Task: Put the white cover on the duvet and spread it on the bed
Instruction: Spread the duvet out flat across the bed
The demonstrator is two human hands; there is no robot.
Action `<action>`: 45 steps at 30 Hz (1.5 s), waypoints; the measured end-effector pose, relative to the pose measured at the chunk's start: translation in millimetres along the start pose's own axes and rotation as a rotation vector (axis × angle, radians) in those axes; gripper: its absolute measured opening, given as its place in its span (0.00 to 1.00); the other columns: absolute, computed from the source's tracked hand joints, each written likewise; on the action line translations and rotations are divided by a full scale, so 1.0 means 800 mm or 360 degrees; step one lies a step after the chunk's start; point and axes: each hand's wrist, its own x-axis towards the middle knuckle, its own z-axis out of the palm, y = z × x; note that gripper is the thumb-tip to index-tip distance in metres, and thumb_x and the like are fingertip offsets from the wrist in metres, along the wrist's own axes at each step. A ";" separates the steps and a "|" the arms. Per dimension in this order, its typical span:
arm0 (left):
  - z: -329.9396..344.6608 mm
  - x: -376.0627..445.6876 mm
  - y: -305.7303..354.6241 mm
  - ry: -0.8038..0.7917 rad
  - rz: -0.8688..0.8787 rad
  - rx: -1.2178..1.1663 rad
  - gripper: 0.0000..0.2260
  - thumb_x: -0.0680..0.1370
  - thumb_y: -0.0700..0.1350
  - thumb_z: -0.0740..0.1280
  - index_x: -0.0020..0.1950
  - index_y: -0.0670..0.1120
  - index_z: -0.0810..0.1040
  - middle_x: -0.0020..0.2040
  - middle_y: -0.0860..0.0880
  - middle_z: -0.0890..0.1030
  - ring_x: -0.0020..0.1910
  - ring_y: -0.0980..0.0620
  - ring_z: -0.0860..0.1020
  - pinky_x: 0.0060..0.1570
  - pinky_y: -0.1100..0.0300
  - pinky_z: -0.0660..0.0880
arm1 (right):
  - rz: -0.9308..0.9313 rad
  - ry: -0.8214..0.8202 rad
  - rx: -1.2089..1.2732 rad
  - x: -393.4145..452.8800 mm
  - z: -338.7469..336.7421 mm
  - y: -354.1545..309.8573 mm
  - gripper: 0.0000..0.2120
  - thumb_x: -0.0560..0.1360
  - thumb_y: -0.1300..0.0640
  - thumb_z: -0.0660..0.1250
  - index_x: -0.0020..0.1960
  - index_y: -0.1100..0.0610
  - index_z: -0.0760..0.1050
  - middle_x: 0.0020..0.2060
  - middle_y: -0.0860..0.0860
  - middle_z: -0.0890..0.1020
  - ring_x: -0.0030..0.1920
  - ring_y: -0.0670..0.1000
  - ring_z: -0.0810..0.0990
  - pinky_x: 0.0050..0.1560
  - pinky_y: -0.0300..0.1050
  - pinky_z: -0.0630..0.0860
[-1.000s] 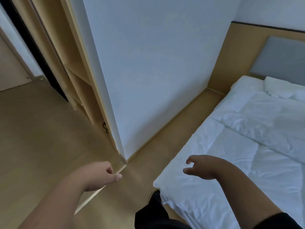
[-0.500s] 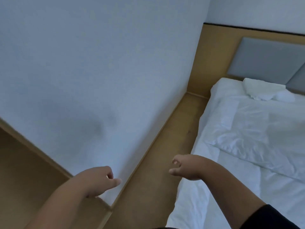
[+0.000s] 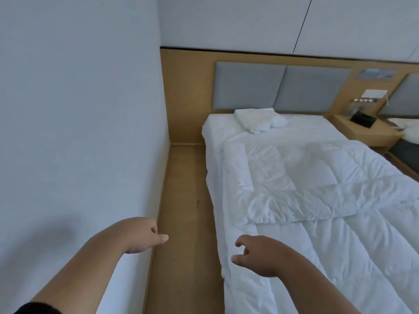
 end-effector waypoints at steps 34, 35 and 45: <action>-0.424 0.707 0.147 -0.0393 0.0240 0.0067 0.13 0.78 0.65 0.62 0.52 0.58 0.76 0.50 0.57 0.79 0.50 0.58 0.79 0.53 0.60 0.76 | 0.0134 -0.0022 0.0175 0.644 -0.476 0.013 0.27 0.79 0.37 0.60 0.74 0.48 0.67 0.70 0.49 0.75 0.67 0.53 0.75 0.63 0.47 0.71; -0.432 0.744 0.153 -0.0434 0.0270 0.0084 0.13 0.78 0.64 0.62 0.52 0.57 0.76 0.50 0.56 0.79 0.50 0.58 0.79 0.54 0.59 0.76 | 0.0172 -0.0048 0.0191 0.669 -0.477 0.016 0.27 0.80 0.38 0.60 0.74 0.48 0.67 0.70 0.49 0.75 0.67 0.53 0.75 0.62 0.47 0.71; -0.448 1.059 0.268 -0.0846 0.0602 0.0540 0.09 0.80 0.56 0.63 0.51 0.53 0.76 0.48 0.53 0.81 0.48 0.52 0.82 0.53 0.54 0.79 | 0.0851 0.0092 0.0809 0.868 -0.475 0.096 0.20 0.81 0.45 0.58 0.71 0.49 0.69 0.66 0.49 0.76 0.62 0.53 0.77 0.58 0.48 0.75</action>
